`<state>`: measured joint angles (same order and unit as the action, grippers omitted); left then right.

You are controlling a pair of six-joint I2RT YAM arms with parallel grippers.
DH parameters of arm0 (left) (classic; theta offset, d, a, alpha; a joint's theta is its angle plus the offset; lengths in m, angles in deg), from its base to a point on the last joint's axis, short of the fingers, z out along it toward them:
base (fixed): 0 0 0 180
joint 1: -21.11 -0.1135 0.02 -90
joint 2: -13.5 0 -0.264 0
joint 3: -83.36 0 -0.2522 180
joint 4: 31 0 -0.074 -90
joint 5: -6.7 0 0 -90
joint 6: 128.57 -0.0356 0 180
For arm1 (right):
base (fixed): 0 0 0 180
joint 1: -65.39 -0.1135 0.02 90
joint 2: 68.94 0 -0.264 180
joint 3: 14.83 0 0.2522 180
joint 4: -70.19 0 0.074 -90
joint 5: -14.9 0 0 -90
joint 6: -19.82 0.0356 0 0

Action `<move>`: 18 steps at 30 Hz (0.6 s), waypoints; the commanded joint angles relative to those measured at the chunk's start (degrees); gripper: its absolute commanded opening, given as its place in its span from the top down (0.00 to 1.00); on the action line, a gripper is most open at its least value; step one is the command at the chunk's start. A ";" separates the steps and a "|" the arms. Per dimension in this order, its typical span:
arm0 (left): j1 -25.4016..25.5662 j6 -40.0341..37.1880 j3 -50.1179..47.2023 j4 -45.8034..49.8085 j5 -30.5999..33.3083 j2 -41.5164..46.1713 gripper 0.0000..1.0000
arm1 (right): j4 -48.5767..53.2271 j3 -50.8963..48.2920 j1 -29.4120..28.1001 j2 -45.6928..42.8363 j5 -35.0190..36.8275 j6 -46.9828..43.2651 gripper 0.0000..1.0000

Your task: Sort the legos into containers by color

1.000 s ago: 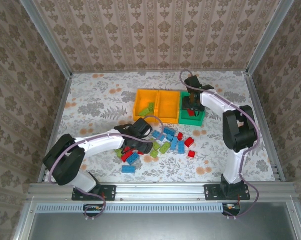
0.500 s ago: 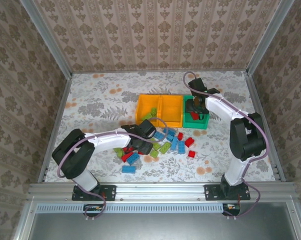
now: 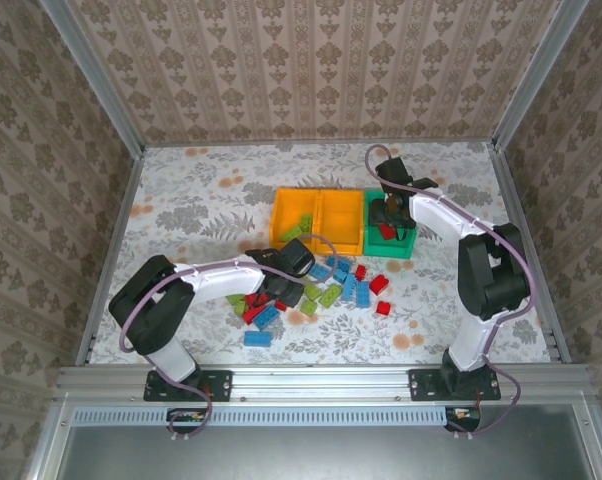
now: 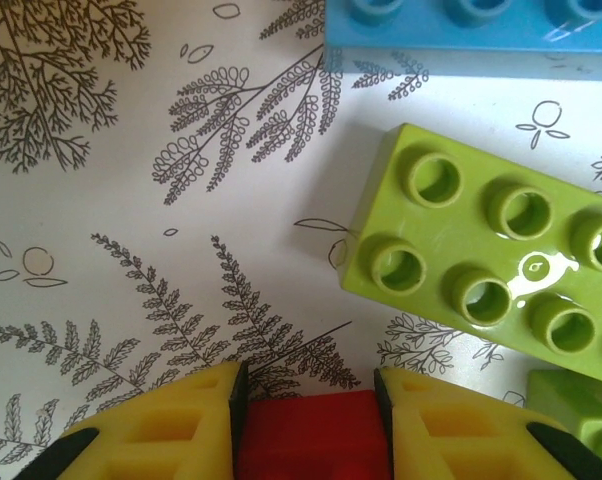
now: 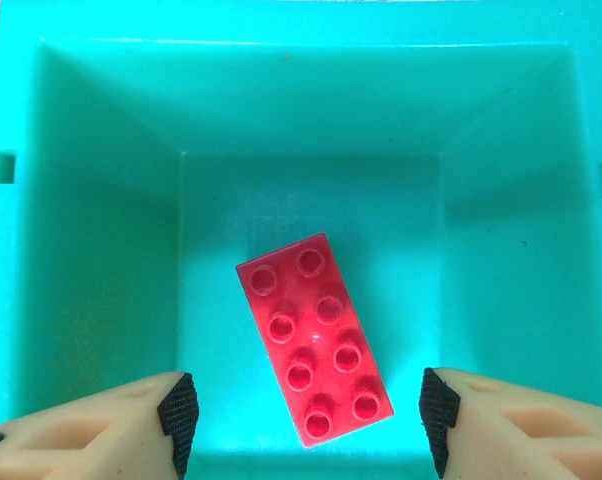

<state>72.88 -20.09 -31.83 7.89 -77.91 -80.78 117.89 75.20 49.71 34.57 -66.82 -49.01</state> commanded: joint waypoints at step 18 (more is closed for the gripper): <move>-0.38 2.75 0.00 1.44 2.85 1.41 0.81 | -11.08 -3.00 -0.33 1.24 -8.13 4.43 0.16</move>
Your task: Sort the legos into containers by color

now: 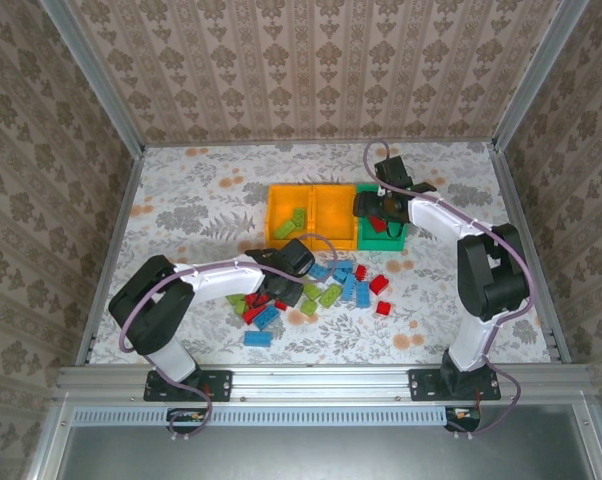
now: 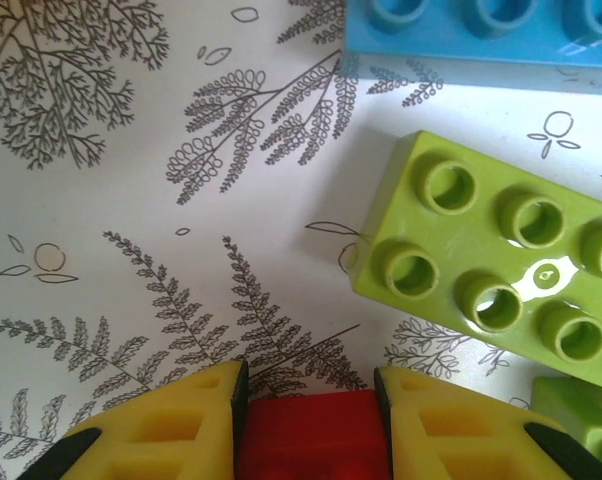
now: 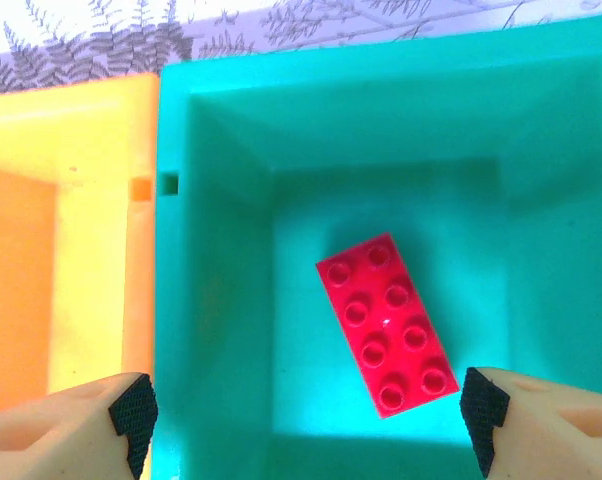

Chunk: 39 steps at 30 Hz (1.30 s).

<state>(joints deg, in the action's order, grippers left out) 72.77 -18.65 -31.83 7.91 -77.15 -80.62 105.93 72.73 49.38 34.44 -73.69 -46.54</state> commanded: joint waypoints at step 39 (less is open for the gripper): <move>-6.11 -4.07 50.81 -4.90 -24.77 -22.33 0.81 | 8.48 -36.40 -10.82 -40.82 8.30 19.94 0.24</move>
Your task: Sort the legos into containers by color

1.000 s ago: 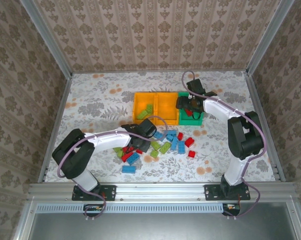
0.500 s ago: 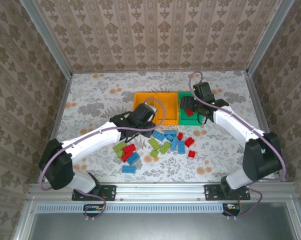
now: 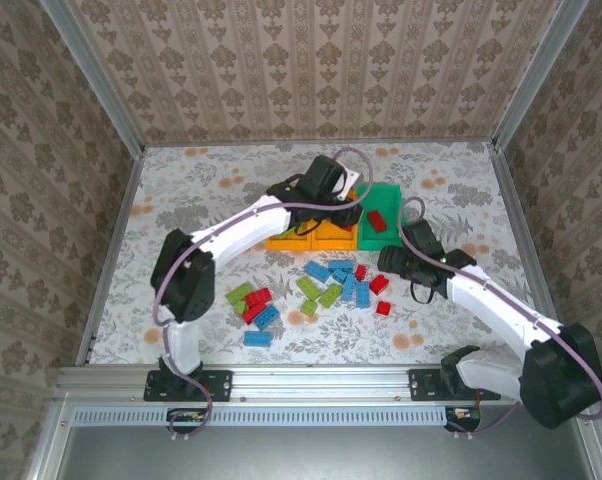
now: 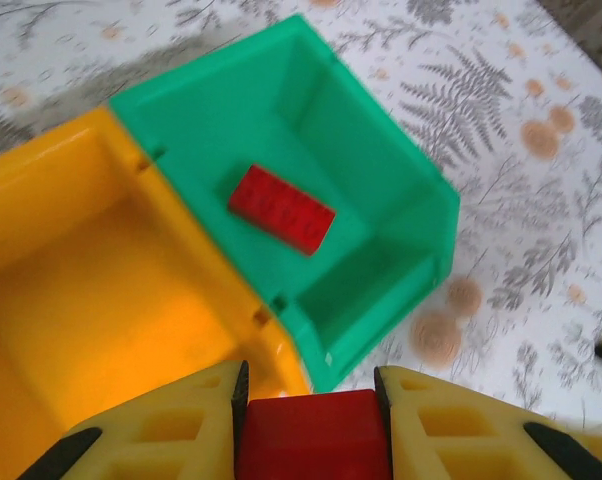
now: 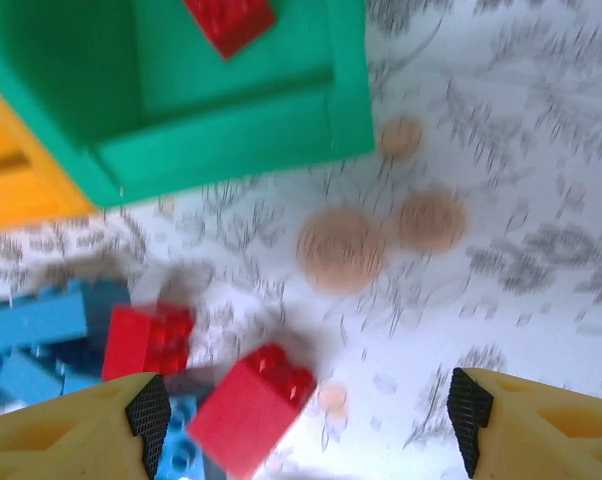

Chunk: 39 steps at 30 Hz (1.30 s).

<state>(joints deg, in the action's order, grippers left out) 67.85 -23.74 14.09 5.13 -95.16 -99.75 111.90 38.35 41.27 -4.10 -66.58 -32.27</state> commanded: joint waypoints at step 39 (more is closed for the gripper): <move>-1.66 6.97 19.32 -3.35 -9.79 -19.16 0.30 | 3.34 -3.72 -16.90 8.52 1.82 17.20 0.66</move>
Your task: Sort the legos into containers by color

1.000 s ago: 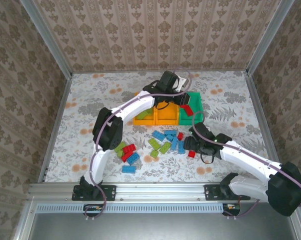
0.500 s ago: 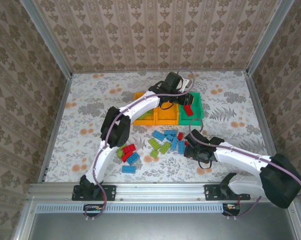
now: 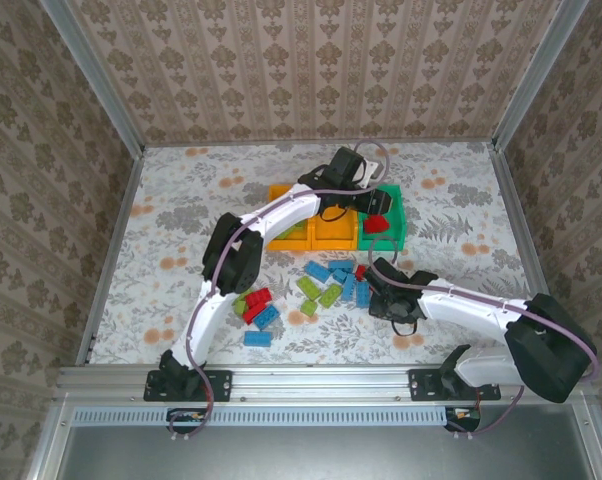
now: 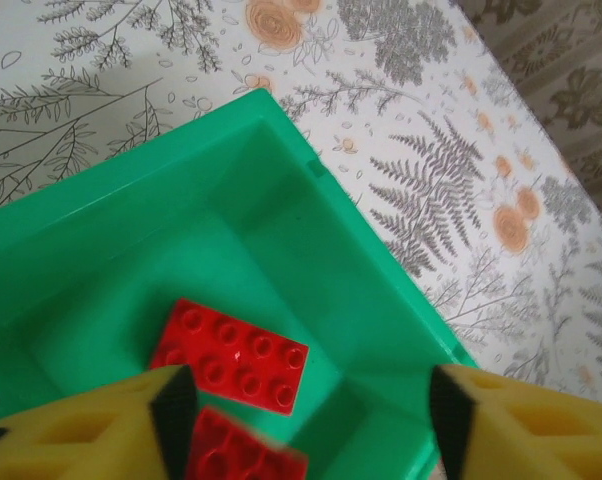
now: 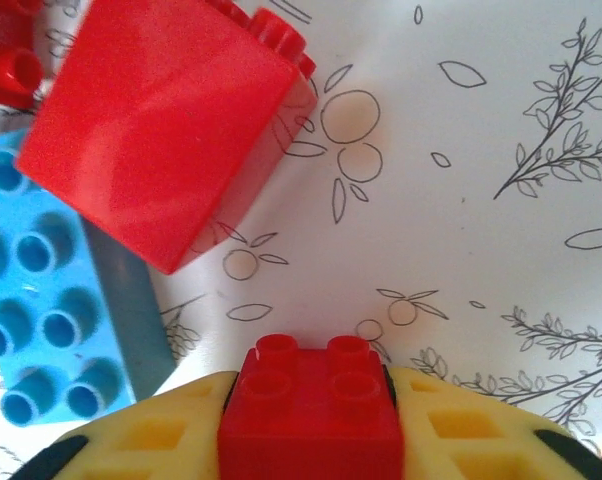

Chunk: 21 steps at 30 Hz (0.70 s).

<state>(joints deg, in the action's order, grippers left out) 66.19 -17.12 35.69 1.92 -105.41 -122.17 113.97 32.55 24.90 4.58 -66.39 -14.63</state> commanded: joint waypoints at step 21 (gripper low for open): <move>0.26 -0.55 -38.57 -8.06 11.80 31.69 0.00 | -2.32 26.77 18.24 8.72 4.69 -25.26 0.74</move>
<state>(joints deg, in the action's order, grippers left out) 66.43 -16.94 0.37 -5.56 -96.71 -94.29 113.27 54.89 41.40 8.16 -63.02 -33.69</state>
